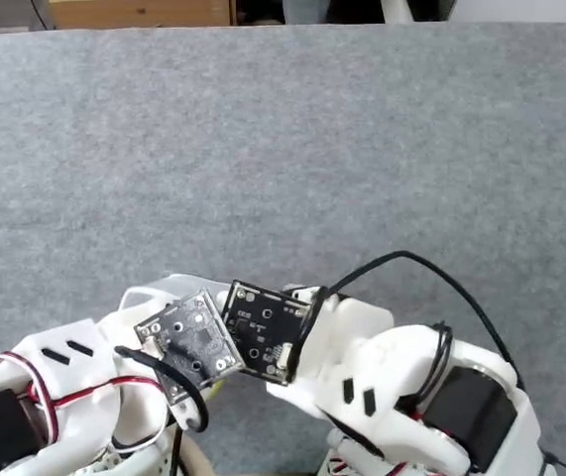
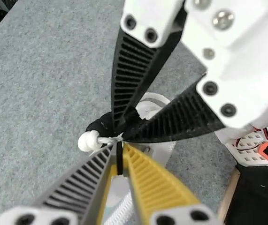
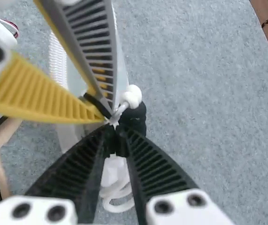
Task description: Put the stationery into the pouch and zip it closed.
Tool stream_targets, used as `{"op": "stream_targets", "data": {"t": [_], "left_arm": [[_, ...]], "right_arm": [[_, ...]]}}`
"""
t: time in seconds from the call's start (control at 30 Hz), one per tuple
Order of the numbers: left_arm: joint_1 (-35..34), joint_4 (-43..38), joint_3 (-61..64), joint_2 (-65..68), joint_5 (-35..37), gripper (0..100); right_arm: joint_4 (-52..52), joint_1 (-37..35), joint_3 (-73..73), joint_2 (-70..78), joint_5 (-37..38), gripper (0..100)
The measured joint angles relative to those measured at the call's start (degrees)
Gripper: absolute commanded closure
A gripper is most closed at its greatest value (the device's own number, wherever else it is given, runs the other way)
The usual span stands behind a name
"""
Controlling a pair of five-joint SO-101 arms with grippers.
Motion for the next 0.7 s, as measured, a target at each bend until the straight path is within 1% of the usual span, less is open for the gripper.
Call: {"op": "stream_targets", "data": {"t": [0.07, 0.27, 0.33, 0.43, 0.53, 0.6, 0.7], "left_arm": [[0.0, 0.0, 0.09, -0.09, 0.0, 97], [0.0, 0.0, 0.09, -0.09, -0.09, 97], [0.0, 0.0, 0.09, -0.09, -0.09, 97], [0.0, 0.0, 0.09, -0.09, -0.09, 97], [-0.26, -0.44, 0.18, -0.09, -0.09, 97], [-2.81, -2.29, 0.44, -0.09, -0.09, 97], [-9.76, -7.65, 0.88, 0.97, 0.88, 97]], "right_arm": [[-0.88, 1.23, 0.18, 0.0, 1.05, 98.5], [-6.68, 11.08, 0.18, -0.09, 1.67, 97.9], [-8.35, 12.92, 0.18, -0.18, 1.49, 95.6], [-10.9, 15.21, 0.18, -0.18, 1.58, 88.7], [-13.8, 19.25, 0.18, -0.18, 1.58, 88.1], [-15.21, 22.59, 0.18, -0.09, 1.49, 89.4], [-15.65, 26.2, 0.26, -0.09, 1.49, 89.7]]}}
